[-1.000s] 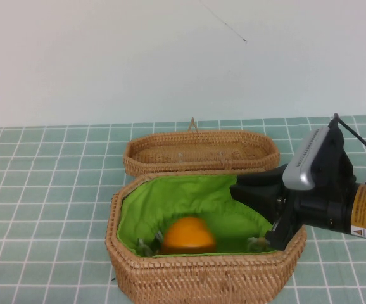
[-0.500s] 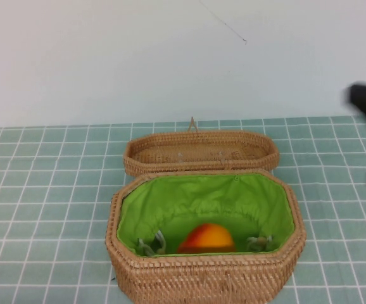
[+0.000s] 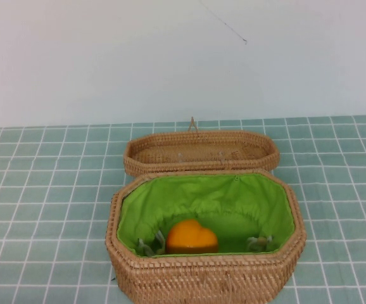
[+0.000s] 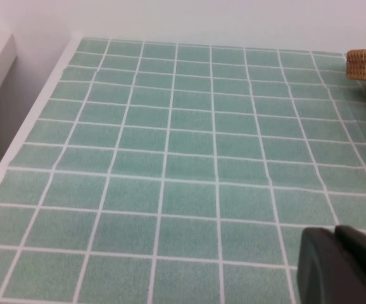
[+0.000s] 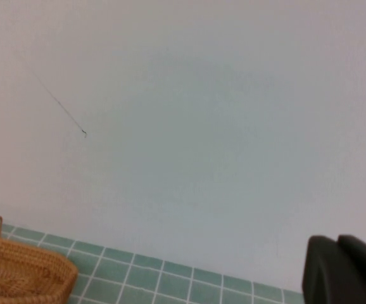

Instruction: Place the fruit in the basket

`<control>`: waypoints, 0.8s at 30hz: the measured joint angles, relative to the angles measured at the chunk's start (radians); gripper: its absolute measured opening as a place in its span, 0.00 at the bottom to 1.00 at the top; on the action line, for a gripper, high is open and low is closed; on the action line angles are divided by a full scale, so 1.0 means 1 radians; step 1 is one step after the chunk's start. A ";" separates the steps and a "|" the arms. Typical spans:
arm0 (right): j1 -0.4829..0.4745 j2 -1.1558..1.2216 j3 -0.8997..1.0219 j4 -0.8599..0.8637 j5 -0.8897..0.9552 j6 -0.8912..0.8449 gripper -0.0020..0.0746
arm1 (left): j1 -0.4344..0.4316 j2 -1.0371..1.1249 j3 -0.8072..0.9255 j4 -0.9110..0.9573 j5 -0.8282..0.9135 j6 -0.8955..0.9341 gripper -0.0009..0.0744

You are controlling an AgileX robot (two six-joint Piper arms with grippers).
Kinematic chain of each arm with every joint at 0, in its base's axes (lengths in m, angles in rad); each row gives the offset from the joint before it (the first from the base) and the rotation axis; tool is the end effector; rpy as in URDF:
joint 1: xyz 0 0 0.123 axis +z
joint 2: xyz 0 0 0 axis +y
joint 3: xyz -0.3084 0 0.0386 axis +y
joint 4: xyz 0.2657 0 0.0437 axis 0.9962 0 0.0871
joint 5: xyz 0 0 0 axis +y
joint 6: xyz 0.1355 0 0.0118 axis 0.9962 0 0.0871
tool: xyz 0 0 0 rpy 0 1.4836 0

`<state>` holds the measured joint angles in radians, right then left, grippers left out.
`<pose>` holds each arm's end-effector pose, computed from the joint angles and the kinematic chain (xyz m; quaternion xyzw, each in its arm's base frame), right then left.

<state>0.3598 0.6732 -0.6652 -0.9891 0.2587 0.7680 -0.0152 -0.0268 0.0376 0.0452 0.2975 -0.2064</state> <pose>0.1802 0.0367 0.3784 -0.1318 0.7173 -0.0258 0.6838 0.0895 0.0004 0.1643 -0.0618 0.7783 -0.0505 0.6229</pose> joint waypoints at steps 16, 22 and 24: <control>0.000 -0.017 0.019 -0.051 0.222 0.000 0.02 | 0.000 0.000 0.000 0.000 0.000 0.000 0.01; 0.004 -0.088 0.117 -0.067 0.222 0.000 0.02 | 0.000 0.000 0.000 0.000 0.000 0.000 0.01; 0.004 -0.114 0.165 -0.058 0.220 0.000 0.02 | 0.000 0.000 0.000 0.000 0.000 0.000 0.01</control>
<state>0.3638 0.5595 -0.5002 -1.0470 0.4784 0.7680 -0.0152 -0.0268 0.0376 0.0452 0.2975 -0.2064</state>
